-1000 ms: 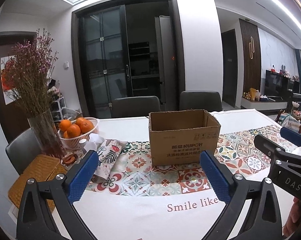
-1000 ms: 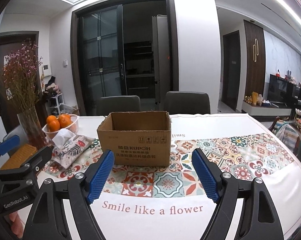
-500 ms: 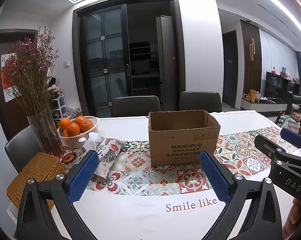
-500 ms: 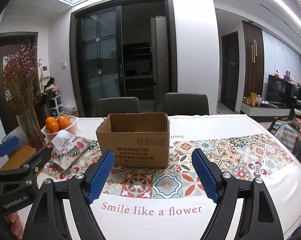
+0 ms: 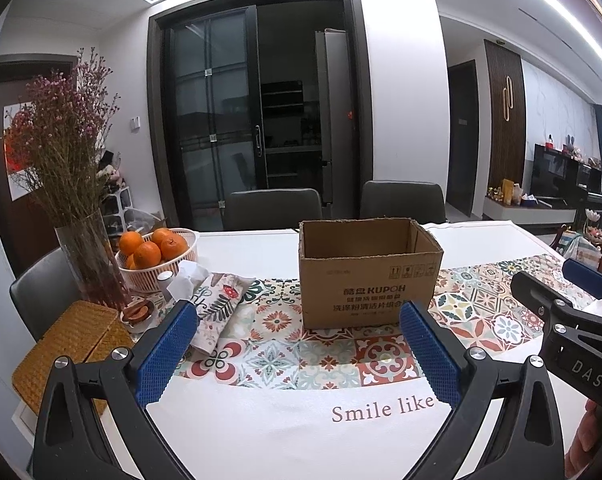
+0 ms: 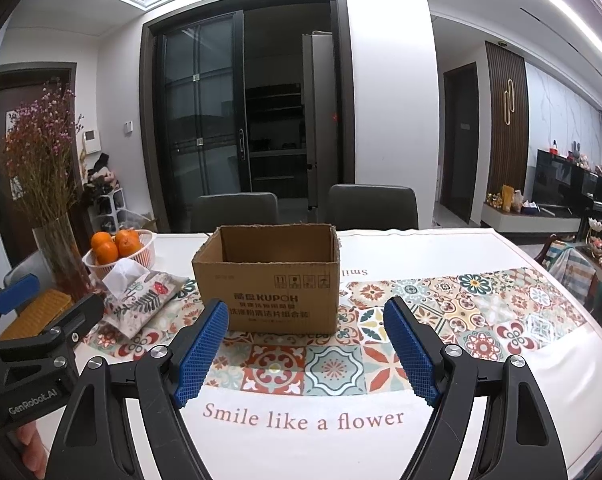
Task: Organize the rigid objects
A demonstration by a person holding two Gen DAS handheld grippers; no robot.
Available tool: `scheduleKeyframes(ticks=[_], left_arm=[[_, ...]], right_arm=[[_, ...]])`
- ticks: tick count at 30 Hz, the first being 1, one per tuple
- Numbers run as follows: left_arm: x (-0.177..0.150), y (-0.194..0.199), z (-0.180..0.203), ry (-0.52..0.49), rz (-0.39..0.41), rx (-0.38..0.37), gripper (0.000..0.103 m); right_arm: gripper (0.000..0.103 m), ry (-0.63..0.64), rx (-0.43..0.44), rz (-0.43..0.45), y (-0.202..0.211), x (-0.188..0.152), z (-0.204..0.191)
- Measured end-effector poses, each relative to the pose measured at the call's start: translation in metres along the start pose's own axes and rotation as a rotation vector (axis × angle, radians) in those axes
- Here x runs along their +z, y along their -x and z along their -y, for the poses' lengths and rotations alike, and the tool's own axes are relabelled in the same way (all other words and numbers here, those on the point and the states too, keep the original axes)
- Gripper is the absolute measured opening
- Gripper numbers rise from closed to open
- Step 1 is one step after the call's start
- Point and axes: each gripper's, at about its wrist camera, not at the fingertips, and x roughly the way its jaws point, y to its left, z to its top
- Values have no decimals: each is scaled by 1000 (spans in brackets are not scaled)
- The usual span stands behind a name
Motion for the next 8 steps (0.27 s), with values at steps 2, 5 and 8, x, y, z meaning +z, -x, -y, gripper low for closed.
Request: scheduleKeyframes(ticks=[2, 5, 8], left_arm=[[0, 0, -1, 2, 3, 1, 103], [-1, 1, -1, 6, 2, 0, 103], [-1, 0, -1, 7, 1, 2, 103]], right_arm=[[81, -1, 0, 0, 0, 0, 0], [81, 1, 2, -2, 0, -1, -1], [81, 2, 1, -1, 0, 0, -1]])
